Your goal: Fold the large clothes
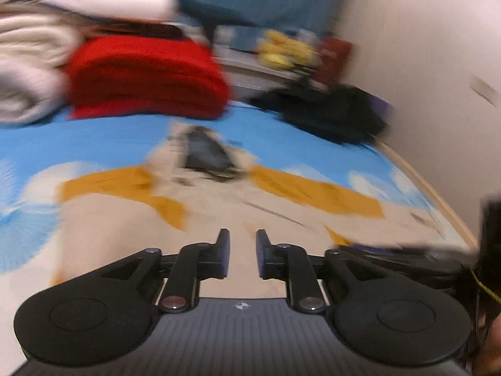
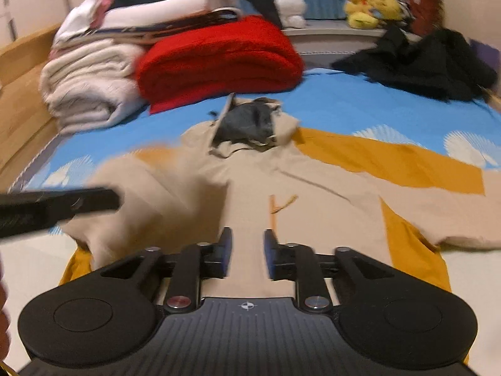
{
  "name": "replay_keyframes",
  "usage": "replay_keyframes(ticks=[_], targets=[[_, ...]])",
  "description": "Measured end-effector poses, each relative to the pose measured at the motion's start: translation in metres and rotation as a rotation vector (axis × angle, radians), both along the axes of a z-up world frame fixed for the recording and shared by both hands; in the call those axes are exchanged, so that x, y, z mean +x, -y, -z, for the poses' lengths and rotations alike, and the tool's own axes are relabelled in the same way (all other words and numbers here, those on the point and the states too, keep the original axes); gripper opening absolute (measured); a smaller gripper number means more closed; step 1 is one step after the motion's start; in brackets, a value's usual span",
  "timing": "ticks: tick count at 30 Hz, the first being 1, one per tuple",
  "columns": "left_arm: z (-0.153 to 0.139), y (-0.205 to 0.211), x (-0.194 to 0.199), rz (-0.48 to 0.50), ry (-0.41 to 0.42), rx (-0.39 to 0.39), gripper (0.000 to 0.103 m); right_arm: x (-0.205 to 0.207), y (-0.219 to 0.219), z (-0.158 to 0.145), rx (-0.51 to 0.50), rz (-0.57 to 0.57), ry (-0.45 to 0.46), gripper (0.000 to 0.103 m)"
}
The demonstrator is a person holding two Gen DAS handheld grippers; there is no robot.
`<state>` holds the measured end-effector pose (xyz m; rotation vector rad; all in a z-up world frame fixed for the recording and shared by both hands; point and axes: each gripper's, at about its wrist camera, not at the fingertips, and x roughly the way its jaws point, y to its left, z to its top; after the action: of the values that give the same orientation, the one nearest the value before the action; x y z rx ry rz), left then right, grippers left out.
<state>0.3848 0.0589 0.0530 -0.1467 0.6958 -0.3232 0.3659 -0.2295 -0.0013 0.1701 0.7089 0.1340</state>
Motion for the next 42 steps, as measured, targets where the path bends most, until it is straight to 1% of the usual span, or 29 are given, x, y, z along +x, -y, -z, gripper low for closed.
replay_keyframes(ticks=[2, 3, 4, 5, 6, 7, 8, 9, 10, 11, 12, 13, 14, 15, 16, 18, 20, 22, 24, 27, 29, 32, 33, 35, 36, 38, 39, 40, 42], targets=[[-0.009, -0.029, 0.001, -0.171, -0.069, -0.020, 0.022, 0.001, 0.012, -0.004, 0.030, 0.037, 0.000, 0.025], [-0.011, -0.040, 0.001, -0.235, -0.088, -0.024, 0.023, 0.001, 0.016, -0.005, 0.046, 0.048, 0.002, 0.025], [-0.012, -0.048, -0.001, -0.290, -0.098, -0.024, 0.024, 0.000, 0.020, -0.006, 0.064, 0.055, 0.007, 0.025], [-0.009, -0.056, -0.005, -0.341, -0.095, -0.022, 0.028, 0.001, 0.023, -0.007, 0.083, 0.059, 0.012, 0.025], [-0.006, -0.060, -0.008, -0.376, -0.086, -0.024, 0.032, 0.001, 0.025, -0.009, 0.098, 0.056, 0.018, 0.025], [0.004, -0.067, -0.008, -0.403, -0.081, -0.018, 0.033, 0.001, 0.025, -0.010, 0.108, 0.049, 0.024, 0.019], [0.017, -0.071, -0.005, -0.421, -0.104, 0.009, 0.033, 0.000, 0.024, -0.011, 0.119, 0.035, 0.034, 0.014], [0.029, -0.070, 0.002, -0.447, -0.162, 0.051, 0.031, 0.001, 0.020, -0.012, 0.125, 0.015, 0.043, 0.007], [0.040, -0.070, 0.012, -0.478, -0.234, 0.075, 0.031, 0.000, 0.017, -0.011, 0.124, -0.001, 0.049, 0.007], [0.049, -0.075, 0.018, -0.494, -0.274, 0.037, 0.031, 0.000, 0.013, -0.012, 0.122, -0.017, 0.053, 0.007], [0.052, -0.080, 0.027, -0.493, -0.293, -0.023, 0.031, 0.000, 0.008, -0.011, 0.117, -0.038, 0.058, 0.007], [0.053, -0.088, 0.033, -0.492, -0.304, -0.075, 0.031, 0.000, 0.002, -0.010, 0.110, -0.062, 0.062, 0.008], [0.051, -0.094, 0.039, -0.494, -0.296, -0.098, 0.032, 0.000, -0.005, -0.007, 0.101, -0.089, 0.063, 0.009], [0.047, -0.099, 0.043, -0.495, -0.272, -0.087, 0.033, 0.002, -0.014, -0.002, 0.089, -0.125, 0.054, 0.009], [0.043, -0.101, 0.047, -0.493, -0.244, -0.057, 0.033, 0.002, -0.022, 0.005, 0.081, -0.154, 0.040, 0.009], [0.039, -0.103, 0.046, -0.503, -0.207, -0.006, 0.034, 0.006, -0.038, 0.020, 0.073, -0.203, -0.014, 0.010], [0.041, -0.108, 0.050, -0.523, -0.212, 0.004, 0.034, 0.010, -0.050, 0.037, 0.102, -0.240, -0.079, 0.018], [0.047, -0.108, 0.058, -0.524, -0.250, -0.005, 0.034, 0.014, -0.060, 0.058, 0.143, -0.246, -0.170, 0.043], [0.051, -0.110, 0.061, -0.516, -0.274, -0.024, 0.034, 0.020, -0.067, 0.079, 0.195, -0.235, -0.259, 0.052], [0.050, -0.111, 0.063, -0.507, -0.264, -0.027, 0.034, 0.026, -0.074, 0.105, 0.245, -0.199, -0.351, 0.052], [0.050, -0.110, 0.063, -0.513, -0.259, -0.022, 0.034, 0.028, -0.077, 0.116, 0.285, -0.186, -0.380, 0.052], [0.051, -0.113, 0.066, -0.528, -0.267, -0.038, 0.034, 0.029, -0.082, 0.124, 0.307, -0.179, -0.379, 0.051], [0.050, -0.113, 0.066, -0.531, -0.268, -0.040, 0.034, 0.029, -0.083, 0.125, 0.301, -0.178, -0.368, 0.050], [0.049, -0.113, 0.066, -0.534, -0.262, -0.037, 0.034, 0.031, -0.085, 0.127, 0.294, -0.163, -0.352, 0.040], [0.048, -0.113, 0.066, -0.534, -0.257, -0.033, 0.034, 0.032, -0.085, 0.128, 0.298, -0.157, -0.345, 0.028], [0.047, -0.113, 0.066, -0.536, -0.250, -0.020, 0.034, 0.035, -0.081, 0.128, 0.320, -0.157, -0.333, 0.016], [0.047, -0.113, 0.066, -0.538, -0.249, -0.014, 0.034, 0.035, -0.077, 0.126, 0.333, -0.158, -0.319, 0.008], [0.048, -0.113, 0.066, -0.541, -0.248, -0.011, 0.034, 0.035, -0.074, 0.121, 0.345, -0.156, -0.300, 0.007], [0.049, -0.114, 0.066, -0.549, -0.249, -0.008, 0.034, 0.033, -0.063, 0.105, 0.393, -0.147, -0.222, 0.006]])
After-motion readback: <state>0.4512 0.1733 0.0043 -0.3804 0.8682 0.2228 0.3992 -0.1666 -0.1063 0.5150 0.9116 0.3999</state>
